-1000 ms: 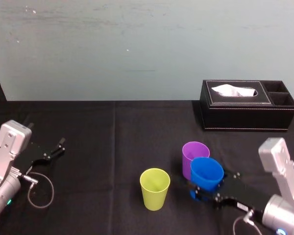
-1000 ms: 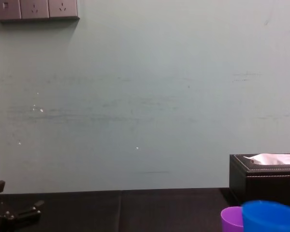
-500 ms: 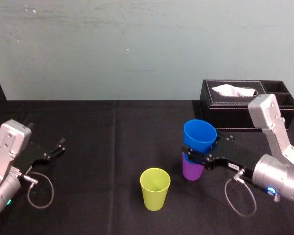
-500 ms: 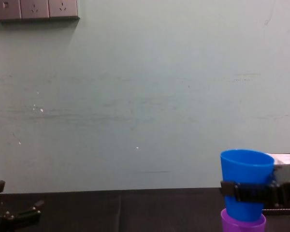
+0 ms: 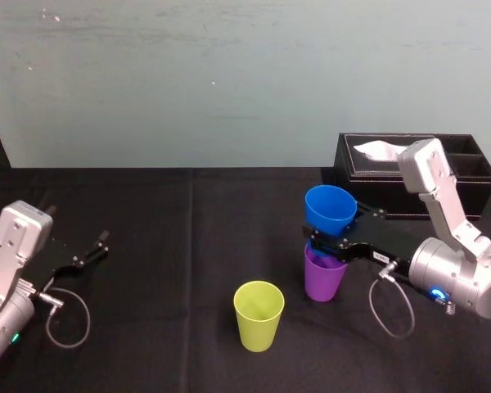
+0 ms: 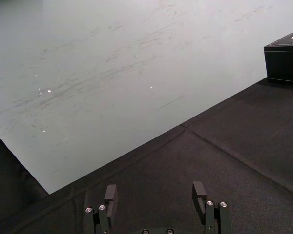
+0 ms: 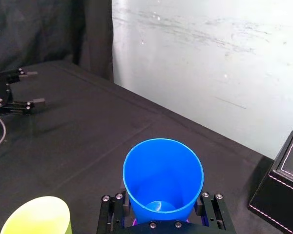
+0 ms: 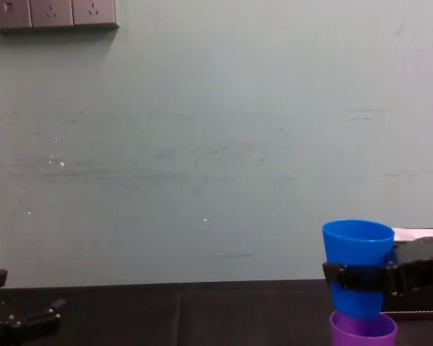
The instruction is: Stack the three plastic cups sequentially using one hand.
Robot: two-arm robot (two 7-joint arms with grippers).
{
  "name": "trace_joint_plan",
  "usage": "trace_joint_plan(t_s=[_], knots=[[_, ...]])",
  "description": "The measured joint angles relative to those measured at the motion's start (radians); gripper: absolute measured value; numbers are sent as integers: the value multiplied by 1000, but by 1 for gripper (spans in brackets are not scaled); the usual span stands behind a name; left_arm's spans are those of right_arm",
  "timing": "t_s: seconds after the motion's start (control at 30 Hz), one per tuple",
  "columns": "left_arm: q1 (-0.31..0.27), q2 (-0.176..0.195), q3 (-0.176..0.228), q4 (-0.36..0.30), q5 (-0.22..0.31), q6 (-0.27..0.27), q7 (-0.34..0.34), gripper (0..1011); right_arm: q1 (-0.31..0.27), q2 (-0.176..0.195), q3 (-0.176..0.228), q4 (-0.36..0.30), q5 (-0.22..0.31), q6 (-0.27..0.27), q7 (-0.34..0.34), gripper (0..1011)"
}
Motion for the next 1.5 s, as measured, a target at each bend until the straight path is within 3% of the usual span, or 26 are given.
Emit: trace_joint_plan(t_s=[0.73, 1.2, 1.5], knots=[[0, 0, 0, 0, 0, 0, 0, 1000, 17, -18, -8, 69, -16, -15, 13, 715], [0, 0, 0, 0, 0, 0, 0, 1000, 15, -22, -7, 79, -15, -20, 20, 715], [0, 0, 0, 0, 0, 0, 0, 1000, 15, -21, -7, 77, -15, -20, 20, 917]])
